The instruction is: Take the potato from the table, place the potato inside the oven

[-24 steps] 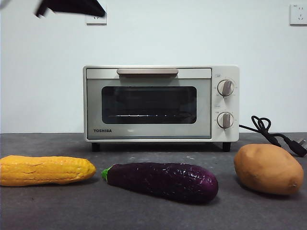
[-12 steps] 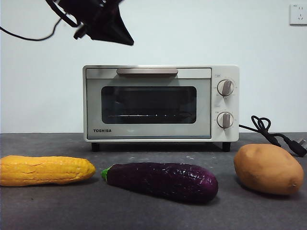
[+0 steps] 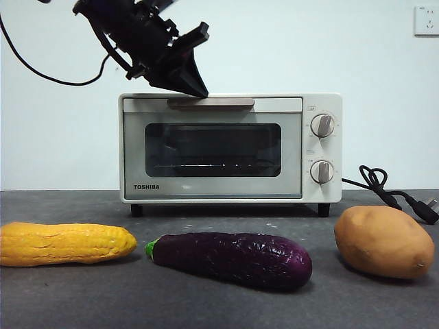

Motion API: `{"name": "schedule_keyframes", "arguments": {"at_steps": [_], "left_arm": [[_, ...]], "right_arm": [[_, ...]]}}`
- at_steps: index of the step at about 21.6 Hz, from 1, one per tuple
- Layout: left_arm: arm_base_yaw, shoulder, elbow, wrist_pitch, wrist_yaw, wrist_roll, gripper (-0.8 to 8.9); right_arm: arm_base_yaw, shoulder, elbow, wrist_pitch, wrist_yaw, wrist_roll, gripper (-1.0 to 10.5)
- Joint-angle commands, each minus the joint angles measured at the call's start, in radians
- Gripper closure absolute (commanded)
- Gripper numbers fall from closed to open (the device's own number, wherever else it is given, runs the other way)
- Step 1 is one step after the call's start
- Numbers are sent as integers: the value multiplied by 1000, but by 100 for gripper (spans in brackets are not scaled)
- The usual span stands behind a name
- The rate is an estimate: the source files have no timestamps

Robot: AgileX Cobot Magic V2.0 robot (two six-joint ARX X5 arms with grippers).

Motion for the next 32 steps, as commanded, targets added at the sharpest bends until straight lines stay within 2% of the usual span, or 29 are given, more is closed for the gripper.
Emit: {"name": "schedule_keyframes", "arguments": {"at_steps": [1, 9, 15, 22, 29, 32], "left_arm": [[0, 29, -1, 3, -14, 32, 821], [0, 44, -1, -31, -27, 32, 821], [-32, 44, -1, -188, -26, 85, 821], [-87, 42, -1, -314, 48, 84, 821], [-161, 20, -1, -494, 51, 83, 821], [-176, -4, -1, -523, 50, 81, 821]], "right_arm": [[3, -2, 2, -2, 2, 6, 286], [3, -1, 2, -8, 2, 6, 286], [3, -1, 2, -7, 2, 6, 286], [3, 1, 2, -7, 2, 6, 286], [3, 36, 2, -7, 3, 14, 286], [3, 71, 2, -7, 3, 13, 287]]}}
